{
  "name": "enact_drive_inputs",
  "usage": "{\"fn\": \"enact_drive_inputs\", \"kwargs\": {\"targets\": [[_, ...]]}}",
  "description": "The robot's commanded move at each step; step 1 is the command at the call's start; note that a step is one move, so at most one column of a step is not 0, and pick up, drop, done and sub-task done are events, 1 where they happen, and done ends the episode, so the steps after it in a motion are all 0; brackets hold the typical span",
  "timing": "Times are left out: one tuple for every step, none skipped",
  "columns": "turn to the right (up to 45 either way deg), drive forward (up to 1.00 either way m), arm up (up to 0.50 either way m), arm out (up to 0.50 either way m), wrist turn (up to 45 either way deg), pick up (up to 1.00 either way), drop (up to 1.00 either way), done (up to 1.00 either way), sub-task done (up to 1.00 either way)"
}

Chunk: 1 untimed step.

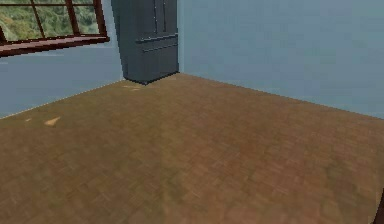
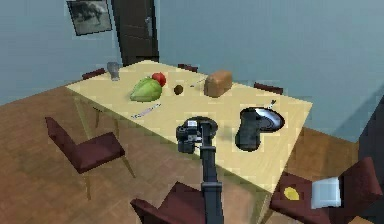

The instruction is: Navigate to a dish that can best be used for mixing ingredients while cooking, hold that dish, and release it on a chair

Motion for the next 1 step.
{"fn": "enact_drive_inputs", "kwargs": {"targets": [[0.0, 0.0, 0.0, 0.0, 0.0, 1.0, 0.0, 0.0, 0.0]]}}
